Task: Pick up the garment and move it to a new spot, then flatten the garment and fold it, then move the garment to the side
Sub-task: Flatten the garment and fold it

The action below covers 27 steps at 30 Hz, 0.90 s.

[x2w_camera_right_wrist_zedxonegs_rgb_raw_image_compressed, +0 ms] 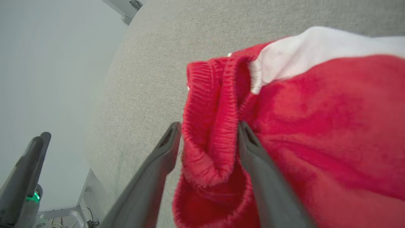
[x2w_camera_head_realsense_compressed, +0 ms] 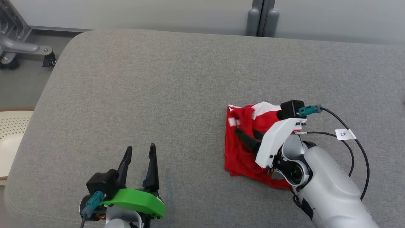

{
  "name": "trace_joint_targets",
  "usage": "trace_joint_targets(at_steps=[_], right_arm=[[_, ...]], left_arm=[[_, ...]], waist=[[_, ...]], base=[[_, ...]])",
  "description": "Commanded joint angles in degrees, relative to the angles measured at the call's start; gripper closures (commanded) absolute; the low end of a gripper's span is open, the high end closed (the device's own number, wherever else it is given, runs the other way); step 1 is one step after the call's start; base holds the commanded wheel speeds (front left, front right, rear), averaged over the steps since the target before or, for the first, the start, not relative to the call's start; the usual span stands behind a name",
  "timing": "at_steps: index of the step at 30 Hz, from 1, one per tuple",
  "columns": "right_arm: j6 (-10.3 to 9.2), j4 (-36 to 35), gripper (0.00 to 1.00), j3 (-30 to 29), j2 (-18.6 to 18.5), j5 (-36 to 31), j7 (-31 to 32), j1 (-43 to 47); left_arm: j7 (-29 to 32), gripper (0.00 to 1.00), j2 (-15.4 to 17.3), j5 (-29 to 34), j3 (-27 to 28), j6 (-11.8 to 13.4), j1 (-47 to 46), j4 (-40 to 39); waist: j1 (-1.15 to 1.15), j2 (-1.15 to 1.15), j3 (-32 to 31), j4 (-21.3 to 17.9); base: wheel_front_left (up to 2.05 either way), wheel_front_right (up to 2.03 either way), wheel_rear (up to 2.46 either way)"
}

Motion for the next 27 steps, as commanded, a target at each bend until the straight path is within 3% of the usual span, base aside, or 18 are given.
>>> trace_joint_targets(at_steps=[1,11,17,27], right_arm=[[0.0,-0.01,0.0,0.5,0.22,-0.24,-0.74,-0.94],[-0.01,-4.02,0.0,2.71,-0.23,-0.42,-6.69,-1.08],[0.0,-6.13,0.0,-0.11,-3.68,-6.9,-16.62,0.55],[-0.01,-11.26,0.0,-7.51,-6.13,-17.45,-30.7,7.8]], left_arm=[[-0.2,0.0,-0.21,-0.46,0.0,-0.07,-0.05,0.12],[-0.41,0.0,-0.32,0.36,-0.41,-0.56,0.79,0.31],[-0.48,0.0,-0.13,1.18,0.04,-0.67,-0.03,-0.37],[-0.52,0.0,-0.8,3.54,3.05,-0.86,0.54,-1.28]], waist=[[0.0,0.0,-0.43,0.06],[0.0,0.0,-1.9,-2.7],[0.0,0.0,-2.74,-5.21],[0.0,0.0,-4.51,-10.48]], base=[[0.0,0.0,0.0],[0.0,0.0,0.0],[0.0,0.0,0.0],[0.0,0.0,0.0]])
